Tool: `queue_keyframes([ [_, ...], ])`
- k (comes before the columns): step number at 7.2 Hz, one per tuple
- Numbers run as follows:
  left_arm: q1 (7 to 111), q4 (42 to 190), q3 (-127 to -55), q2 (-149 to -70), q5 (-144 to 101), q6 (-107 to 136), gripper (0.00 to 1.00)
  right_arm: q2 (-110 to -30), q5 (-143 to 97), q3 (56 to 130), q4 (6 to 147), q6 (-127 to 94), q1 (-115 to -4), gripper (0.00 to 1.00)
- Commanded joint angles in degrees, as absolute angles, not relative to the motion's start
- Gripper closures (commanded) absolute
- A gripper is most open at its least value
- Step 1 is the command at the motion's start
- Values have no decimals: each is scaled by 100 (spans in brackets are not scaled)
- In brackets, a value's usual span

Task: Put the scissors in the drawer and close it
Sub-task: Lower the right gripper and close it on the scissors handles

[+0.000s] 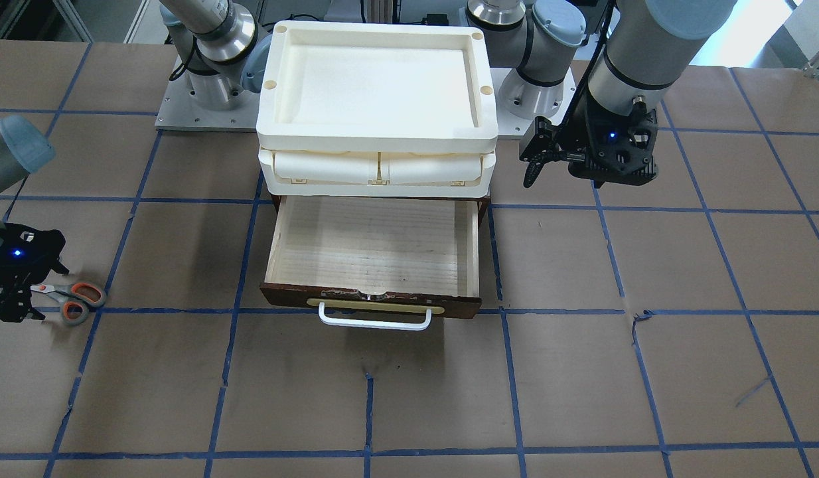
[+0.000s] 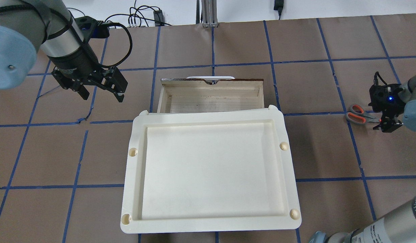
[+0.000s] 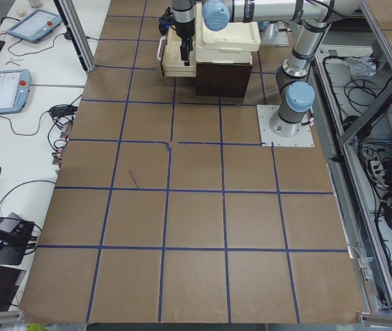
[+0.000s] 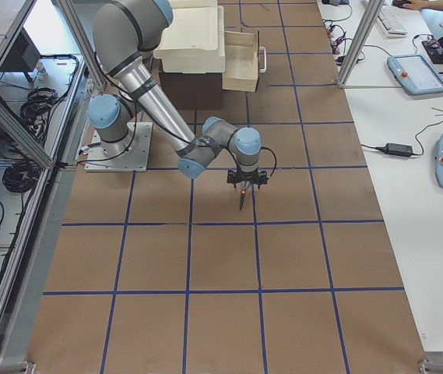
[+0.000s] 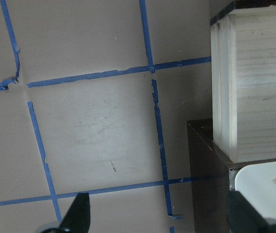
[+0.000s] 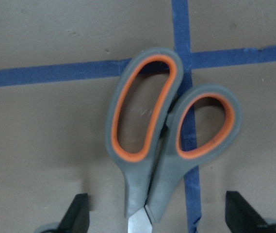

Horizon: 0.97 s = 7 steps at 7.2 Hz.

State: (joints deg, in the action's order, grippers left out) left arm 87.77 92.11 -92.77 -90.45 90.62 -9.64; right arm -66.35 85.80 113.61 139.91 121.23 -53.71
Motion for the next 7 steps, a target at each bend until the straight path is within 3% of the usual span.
queue_keyframes([
  [1, 8780, 9211, -9281, -9044, 9070, -967, 0, -6636, 8587, 11347, 13983, 12103, -5379, 37],
  [3, 8780, 9220, -9281, -9044, 9070, -984, 0, -6644, 8596, 11338, 13966, 12085, -5379, 82],
  [4, 8780, 9211, -9281, -9044, 9070, -984, 0, -6679, 8604, 11329, 13966, 11946, -5379, 93],
  [7, 8780, 9220, -9281, -9044, 9070, -984, 0, -7065, 8614, 11076, 13782, 11655, -5449, 97],
])
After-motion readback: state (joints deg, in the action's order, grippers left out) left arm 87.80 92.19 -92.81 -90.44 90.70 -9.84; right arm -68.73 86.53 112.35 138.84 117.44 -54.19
